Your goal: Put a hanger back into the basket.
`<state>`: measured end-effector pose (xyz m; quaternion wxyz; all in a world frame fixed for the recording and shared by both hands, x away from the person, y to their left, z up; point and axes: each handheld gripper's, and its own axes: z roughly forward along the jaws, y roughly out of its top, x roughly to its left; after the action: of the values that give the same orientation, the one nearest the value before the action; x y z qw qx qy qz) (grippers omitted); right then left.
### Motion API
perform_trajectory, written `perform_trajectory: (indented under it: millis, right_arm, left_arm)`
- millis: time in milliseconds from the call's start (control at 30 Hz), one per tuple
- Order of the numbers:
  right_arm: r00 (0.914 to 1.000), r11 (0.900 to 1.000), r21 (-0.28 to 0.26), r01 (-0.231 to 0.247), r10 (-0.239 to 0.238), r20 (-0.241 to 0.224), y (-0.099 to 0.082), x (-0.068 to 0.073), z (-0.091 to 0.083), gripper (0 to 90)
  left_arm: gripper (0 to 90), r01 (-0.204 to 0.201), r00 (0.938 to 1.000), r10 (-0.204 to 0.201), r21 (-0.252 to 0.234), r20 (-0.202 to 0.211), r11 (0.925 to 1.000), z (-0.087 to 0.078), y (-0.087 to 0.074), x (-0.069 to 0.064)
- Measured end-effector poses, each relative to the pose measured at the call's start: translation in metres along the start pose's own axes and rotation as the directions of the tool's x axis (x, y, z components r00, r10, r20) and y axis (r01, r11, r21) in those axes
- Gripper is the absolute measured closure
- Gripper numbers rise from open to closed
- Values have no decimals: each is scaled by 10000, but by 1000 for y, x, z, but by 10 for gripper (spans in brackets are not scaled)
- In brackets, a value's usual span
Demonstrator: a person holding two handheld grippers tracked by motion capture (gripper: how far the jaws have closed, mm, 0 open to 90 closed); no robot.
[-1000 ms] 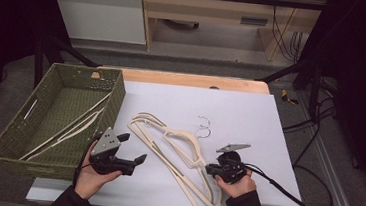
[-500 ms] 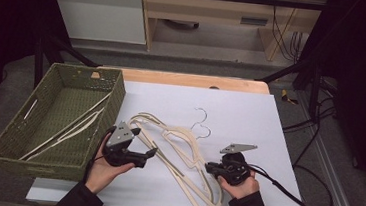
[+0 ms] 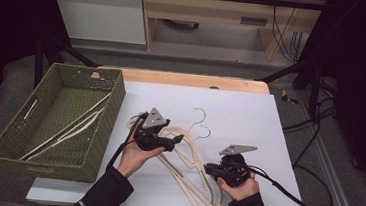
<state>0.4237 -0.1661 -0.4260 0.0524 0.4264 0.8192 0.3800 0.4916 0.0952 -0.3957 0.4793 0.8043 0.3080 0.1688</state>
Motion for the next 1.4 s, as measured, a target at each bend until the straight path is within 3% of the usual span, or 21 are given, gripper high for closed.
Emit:
perform_trajectory:
  millis: [233,433,567,600,733,833,933,1033,1067,1267,1400]
  right_arm:
    - [9999,9999,-54,134,-134,-34,0,0,0,824]
    - [9997,9998,-106,192,-194,-144,-1,2,-2,825]
    - [9995,9995,-87,289,-290,-124,-1,2,-2,825]
    - [9996,9998,-41,208,-209,-197,-1,3,-3,824]
    - [9996,9998,43,170,-169,-241,-1,4,-1,822]
    - [9984,9994,-46,352,-354,-449,-1,4,-1,826]
    - [9968,9975,-480,526,-554,-583,1,4,-3,704]
    - [9959,9953,-778,570,-622,-662,3,4,-4,645]
    - [9960,9903,-1251,603,-679,-573,5,5,-5,551]
    - [9958,9846,-1524,857,-894,-175,14,5,-2,460]
    - [9987,9856,-1637,432,-472,-204,24,3,5,452]
  left_arm:
    - [449,306,9994,-307,70,178,9995,25,11,-2]
    - [646,226,9995,-243,749,212,9969,49,17,-3]
    - [785,53,9996,-84,1104,274,9939,56,15,-2]
    - [825,119,9983,-182,1119,554,9936,58,14,-1]
    - [833,-153,9990,102,1200,428,9927,57,14,-4]
    - [880,-108,9994,70,1110,342,9938,53,15,-5]
    - [880,-161,9996,135,1000,266,9949,48,14,-7]
    - [880,-266,9994,245,843,254,9961,41,13,-9]
    - [879,-250,9993,229,779,279,9966,39,13,-9]
    - [877,-346,9990,327,658,295,9972,31,12,-10]
    - [877,-309,9993,295,648,232,9974,28,12,-12]
